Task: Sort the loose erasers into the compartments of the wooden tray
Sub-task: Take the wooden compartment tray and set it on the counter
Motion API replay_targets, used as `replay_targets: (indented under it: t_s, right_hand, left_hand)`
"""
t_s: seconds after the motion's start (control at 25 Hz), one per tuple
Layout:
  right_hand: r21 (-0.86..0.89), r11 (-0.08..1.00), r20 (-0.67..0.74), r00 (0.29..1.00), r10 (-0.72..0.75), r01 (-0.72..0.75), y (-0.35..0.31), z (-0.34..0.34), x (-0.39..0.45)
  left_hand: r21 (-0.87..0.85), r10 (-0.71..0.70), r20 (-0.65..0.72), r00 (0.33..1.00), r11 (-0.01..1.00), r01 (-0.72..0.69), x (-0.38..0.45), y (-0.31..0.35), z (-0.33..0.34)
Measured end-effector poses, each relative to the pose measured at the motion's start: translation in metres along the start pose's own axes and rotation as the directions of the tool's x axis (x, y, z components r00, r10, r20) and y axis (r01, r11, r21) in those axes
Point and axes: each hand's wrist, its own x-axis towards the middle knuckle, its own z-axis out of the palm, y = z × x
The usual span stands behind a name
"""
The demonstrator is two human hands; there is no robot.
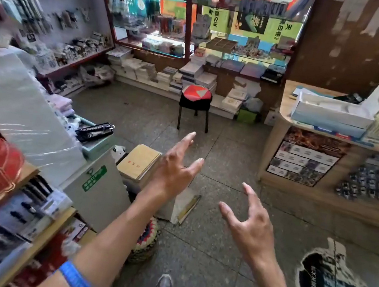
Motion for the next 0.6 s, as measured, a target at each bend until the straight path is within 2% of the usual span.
replay_targets:
  t_s: [0.24, 0.44, 0.6]
  right_hand:
    - [-0.053, 0.995, 0.07, 0.993, 0.091, -0.088, 0.031, 0.026, 0.092]
    - [-0.067, 0.989, 0.064, 0.989, 0.133, -0.129, 0.03, 0.047, 0.21]
    - [-0.025, 0.987, 0.02, 0.987, 0.156, -0.156, 0.027, 0.054, 0.299]
  left_hand:
    - [-0.069, -0.078, 0.028, 0.997, 0.994, 0.08, 0.088, -0.046, 0.038]
    - [-0.101, -0.136, 0.025, 0.99, 0.985, 0.138, 0.205, -0.083, 0.048]
    - [-0.097, -0.128, 0.074, 0.989, 0.986, 0.135, 0.296, -0.097, 0.057]
